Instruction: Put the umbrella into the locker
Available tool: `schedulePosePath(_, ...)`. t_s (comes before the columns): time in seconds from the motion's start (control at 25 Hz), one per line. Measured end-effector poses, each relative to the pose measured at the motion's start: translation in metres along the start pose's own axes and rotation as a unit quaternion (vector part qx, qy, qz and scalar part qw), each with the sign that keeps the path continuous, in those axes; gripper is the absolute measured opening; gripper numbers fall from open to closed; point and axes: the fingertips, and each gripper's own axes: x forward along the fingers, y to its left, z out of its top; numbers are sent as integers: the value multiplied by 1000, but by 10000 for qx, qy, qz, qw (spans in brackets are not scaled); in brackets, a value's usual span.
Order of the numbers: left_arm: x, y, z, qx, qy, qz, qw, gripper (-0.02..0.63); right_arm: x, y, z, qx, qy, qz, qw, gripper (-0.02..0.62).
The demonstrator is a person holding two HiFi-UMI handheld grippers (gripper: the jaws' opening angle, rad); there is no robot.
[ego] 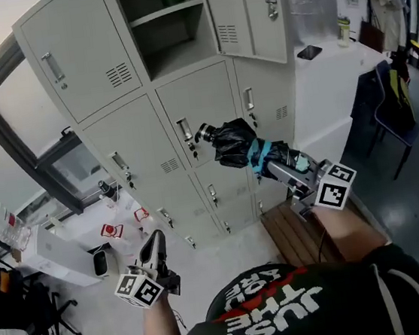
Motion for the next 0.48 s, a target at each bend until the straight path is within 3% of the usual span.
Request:
schedulePosePath(0.24, 124, 14, 17, 112, -221, 38, 9997, 9, 53, -88, 29, -87, 134, 451, 9989, 225)
schedulePosePath(0.48, 190, 35, 38, 335, -268, 17, 9991, 9, 96, -133, 40, -264, 154, 636, 9975, 225)
